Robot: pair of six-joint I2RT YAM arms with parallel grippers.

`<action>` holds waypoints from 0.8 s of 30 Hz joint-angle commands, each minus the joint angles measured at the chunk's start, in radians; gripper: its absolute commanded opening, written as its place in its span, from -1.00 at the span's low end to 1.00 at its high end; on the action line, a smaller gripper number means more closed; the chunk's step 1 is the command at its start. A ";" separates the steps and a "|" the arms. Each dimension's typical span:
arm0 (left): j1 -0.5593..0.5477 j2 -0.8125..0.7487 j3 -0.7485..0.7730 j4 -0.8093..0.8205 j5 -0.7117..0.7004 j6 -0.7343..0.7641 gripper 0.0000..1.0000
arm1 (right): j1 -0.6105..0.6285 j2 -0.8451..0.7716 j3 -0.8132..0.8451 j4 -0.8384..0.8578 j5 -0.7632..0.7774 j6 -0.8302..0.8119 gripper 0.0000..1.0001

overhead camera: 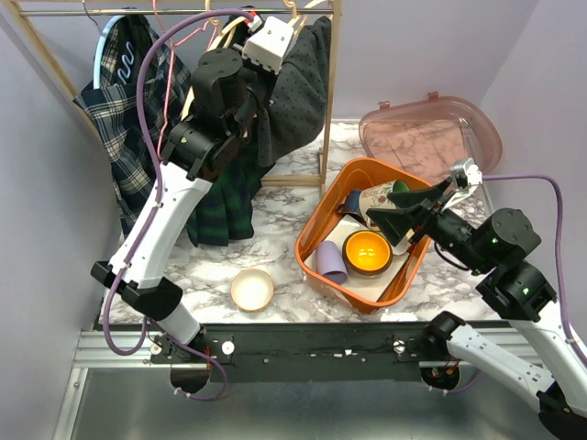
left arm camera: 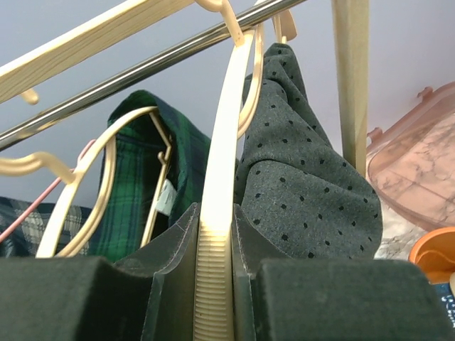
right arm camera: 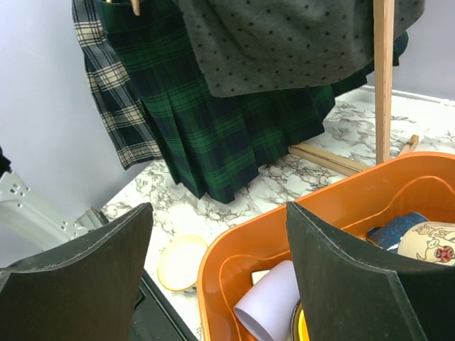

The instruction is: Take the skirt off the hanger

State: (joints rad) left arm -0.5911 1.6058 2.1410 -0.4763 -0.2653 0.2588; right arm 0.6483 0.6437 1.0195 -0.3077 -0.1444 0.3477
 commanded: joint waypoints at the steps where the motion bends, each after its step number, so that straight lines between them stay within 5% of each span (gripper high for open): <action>1: 0.001 -0.092 -0.007 0.099 -0.031 0.017 -1.00 | -0.003 0.004 0.001 0.022 -0.011 0.010 0.66; 24: 0.001 -0.172 -0.029 -0.079 0.040 -0.070 -1.00 | -0.003 0.034 0.024 -0.016 -0.035 0.022 0.66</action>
State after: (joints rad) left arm -0.5911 1.4807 2.0693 -0.5774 -0.2523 0.2302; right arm 0.6483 0.6857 1.0294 -0.3157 -0.1547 0.3645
